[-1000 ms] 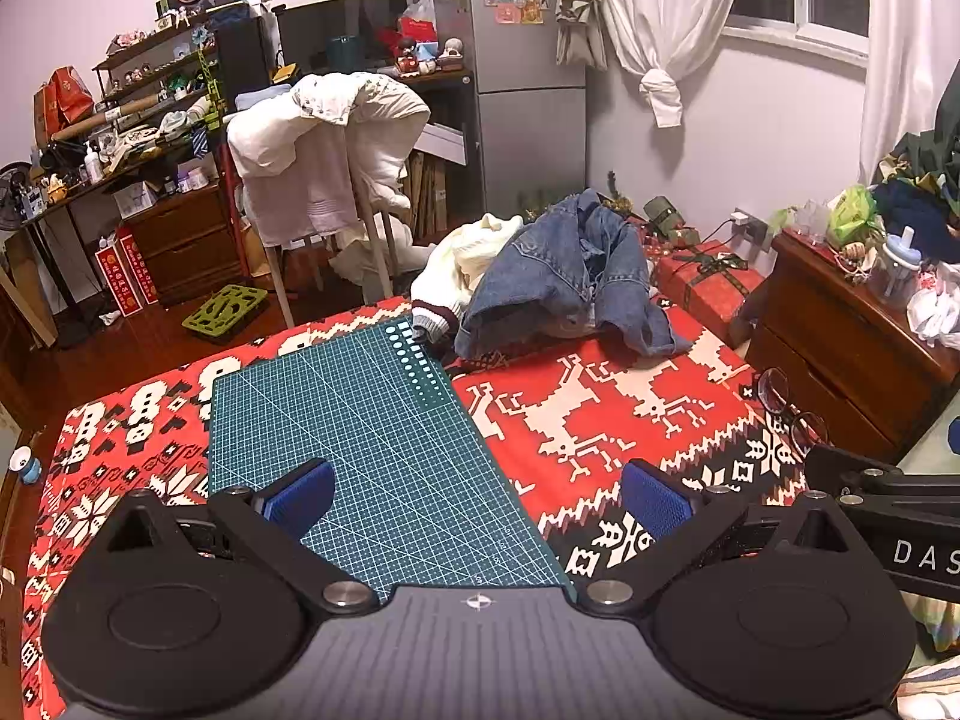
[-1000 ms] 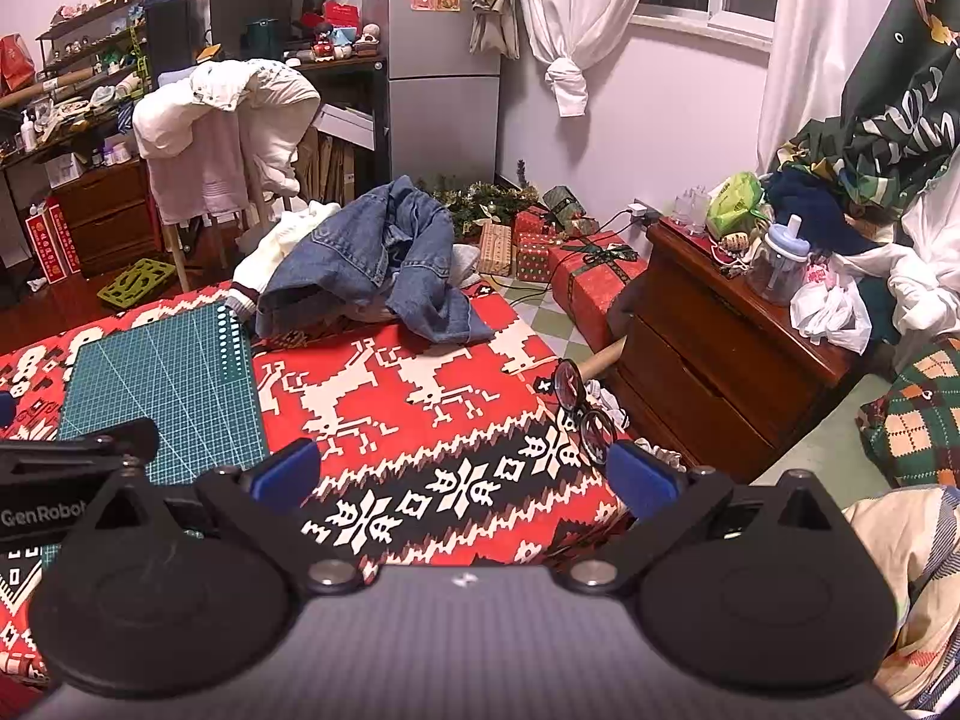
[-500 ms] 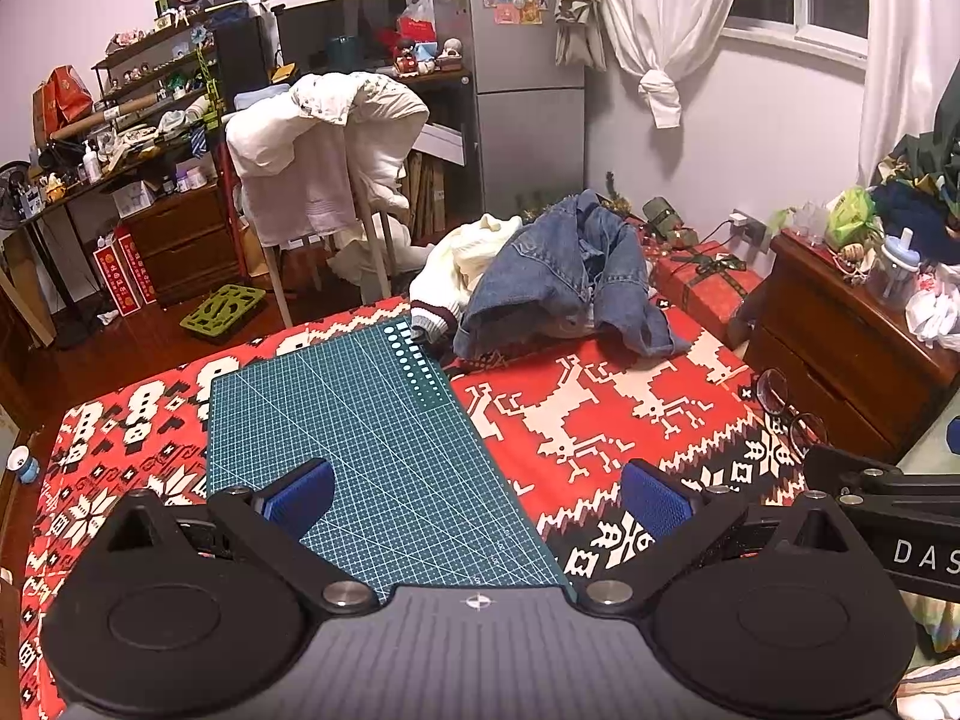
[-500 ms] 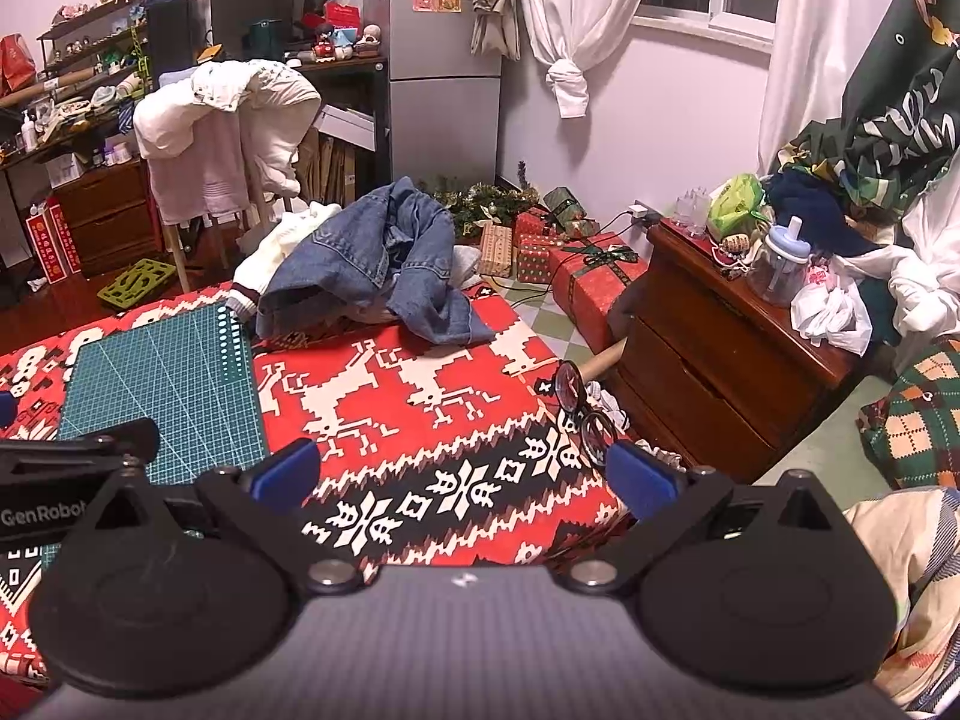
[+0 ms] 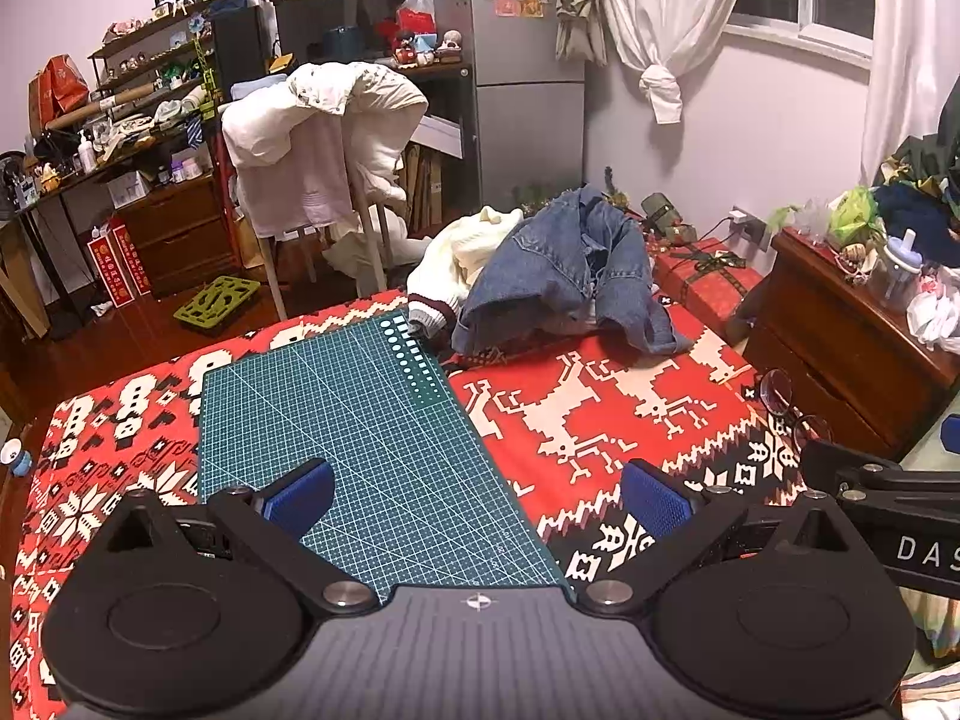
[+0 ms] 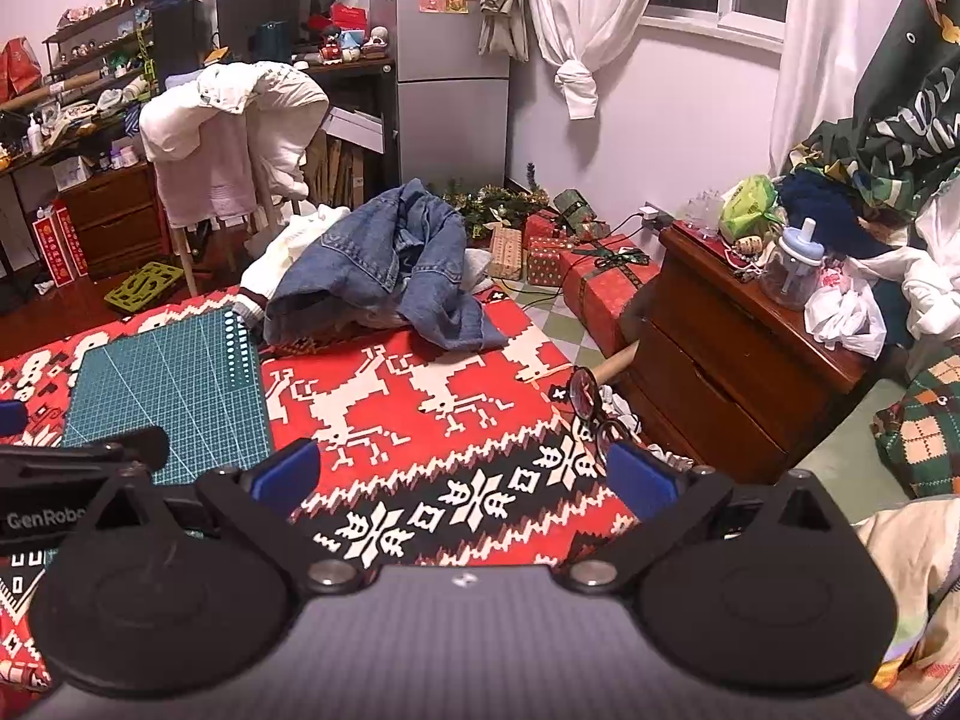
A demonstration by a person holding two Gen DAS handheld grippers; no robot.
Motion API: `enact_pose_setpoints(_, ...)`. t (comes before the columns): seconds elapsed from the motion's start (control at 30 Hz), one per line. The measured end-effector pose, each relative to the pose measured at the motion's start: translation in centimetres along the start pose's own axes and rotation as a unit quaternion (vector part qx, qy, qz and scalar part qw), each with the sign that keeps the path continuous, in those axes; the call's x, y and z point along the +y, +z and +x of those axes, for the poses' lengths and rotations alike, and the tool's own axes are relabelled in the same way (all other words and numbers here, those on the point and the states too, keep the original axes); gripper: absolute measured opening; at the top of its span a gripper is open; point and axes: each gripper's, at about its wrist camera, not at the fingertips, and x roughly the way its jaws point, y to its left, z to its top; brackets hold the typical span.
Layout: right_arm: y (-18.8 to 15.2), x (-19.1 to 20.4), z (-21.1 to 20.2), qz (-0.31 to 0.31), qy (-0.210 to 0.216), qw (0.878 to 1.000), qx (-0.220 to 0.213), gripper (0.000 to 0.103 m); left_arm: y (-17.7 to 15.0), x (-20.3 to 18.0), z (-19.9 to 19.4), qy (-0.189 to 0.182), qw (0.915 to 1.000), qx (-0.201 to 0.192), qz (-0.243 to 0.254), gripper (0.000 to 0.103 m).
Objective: Fold clothes
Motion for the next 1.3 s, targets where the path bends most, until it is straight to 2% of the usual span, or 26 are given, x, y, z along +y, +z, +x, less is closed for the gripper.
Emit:
enact_pose_setpoints(0.57, 2.6, 2.4, 5.6, 0.007, -0.015, 1.0, -0.005, 0.103, 2.0, 1.6, 4.1, 0.007, 0.9999, 0.011, -0.006, 0.103)
enact_pose_setpoints(0.97, 4.8, 5.3, 14.0, 0.036, -0.012, 0.999, -0.015, 0.103, 3.2, 5.3, 10.1, 0.018, 0.9982, 0.014, -0.056, 0.103)
enact_pose_setpoints(1.1, 6.7, 7.2, 17.1, 0.034, -0.014, 0.999, -0.026, 0.103, 3.2, 7.4, 11.6, 0.022, 0.9965, 0.003, -0.08, 0.103)
enact_pose_setpoints(1.3, 9.6, 9.6, 21.7, 0.053, 0.002, 0.998, -0.036, 0.103, 3.3, 10.2, 13.8, 0.027, 0.9927, 0.017, -0.117, 0.103)
